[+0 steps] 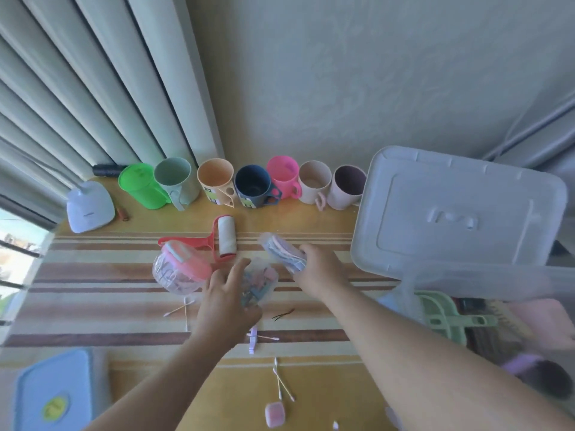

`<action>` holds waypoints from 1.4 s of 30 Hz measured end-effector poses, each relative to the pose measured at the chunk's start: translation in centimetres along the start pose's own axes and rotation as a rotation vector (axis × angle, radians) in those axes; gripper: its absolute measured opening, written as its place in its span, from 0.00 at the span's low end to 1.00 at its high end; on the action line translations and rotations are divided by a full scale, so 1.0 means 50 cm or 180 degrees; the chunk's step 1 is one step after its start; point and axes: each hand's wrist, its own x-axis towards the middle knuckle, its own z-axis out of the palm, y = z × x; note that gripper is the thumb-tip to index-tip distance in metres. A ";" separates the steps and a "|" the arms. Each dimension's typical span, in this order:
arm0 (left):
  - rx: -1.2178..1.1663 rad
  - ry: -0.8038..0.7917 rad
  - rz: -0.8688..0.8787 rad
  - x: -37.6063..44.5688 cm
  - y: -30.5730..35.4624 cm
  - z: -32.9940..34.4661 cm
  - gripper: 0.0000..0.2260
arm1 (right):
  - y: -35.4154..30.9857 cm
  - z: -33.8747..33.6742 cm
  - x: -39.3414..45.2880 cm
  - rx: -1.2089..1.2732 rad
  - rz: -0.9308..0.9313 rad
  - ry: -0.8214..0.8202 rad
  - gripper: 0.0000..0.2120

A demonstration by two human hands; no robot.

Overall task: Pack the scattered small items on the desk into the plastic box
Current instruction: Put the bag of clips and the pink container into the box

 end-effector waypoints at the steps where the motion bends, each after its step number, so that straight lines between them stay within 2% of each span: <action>1: -0.0114 0.0058 0.0018 -0.028 0.009 -0.011 0.42 | -0.002 -0.027 -0.021 0.0237 -0.0058 0.0044 0.12; 5: -0.0450 0.0286 0.0341 -0.121 0.064 -0.058 0.42 | 0.025 -0.177 -0.142 0.1076 -0.0437 0.0368 0.22; 8: -0.0450 0.0354 0.0452 -0.155 0.149 -0.077 0.44 | 0.128 -0.291 -0.254 0.1106 -0.0633 0.0692 0.22; 12: -0.0404 0.0350 0.0905 -0.182 0.280 -0.051 0.43 | 0.332 -0.389 -0.378 0.0829 -0.0147 0.1090 0.22; 16: -0.0317 0.0156 0.1299 -0.203 0.396 0.011 0.39 | 0.541 -0.428 -0.448 0.0477 0.0505 0.1004 0.25; 20: -0.0206 -0.0052 0.1551 -0.240 0.507 0.086 0.38 | 0.661 -0.422 -0.443 0.0156 0.0315 0.0673 0.21; 22: -0.0156 -0.0106 0.1492 -0.255 0.548 0.126 0.38 | 0.682 -0.407 -0.422 0.0015 -0.0035 0.0504 0.18; 25: -0.0078 -0.0056 0.1270 -0.268 0.577 0.174 0.38 | 0.691 -0.372 -0.376 -0.0445 -0.0671 0.0819 0.17; 27: -0.0071 0.0005 0.1056 -0.277 0.584 0.191 0.38 | 0.688 -0.346 -0.346 -0.0439 -0.0989 0.0961 0.18; 32: -0.0043 0.0218 0.0784 -0.306 0.582 0.196 0.37 | 0.684 -0.364 -0.318 0.0017 -0.1107 0.1256 0.16; 35: -0.0011 0.0374 0.0637 -0.320 0.573 0.186 0.38 | 0.687 -0.380 -0.314 0.0036 -0.1197 0.1273 0.16; 38: -0.0016 0.0429 0.0514 -0.328 0.570 0.181 0.37 | 0.644 -0.344 -0.306 0.0177 -0.1353 0.0945 0.16; 42: -0.0043 0.0377 0.0413 -0.335 0.570 0.190 0.37 | 0.590 -0.291 -0.285 -0.0317 -0.1536 0.0199 0.16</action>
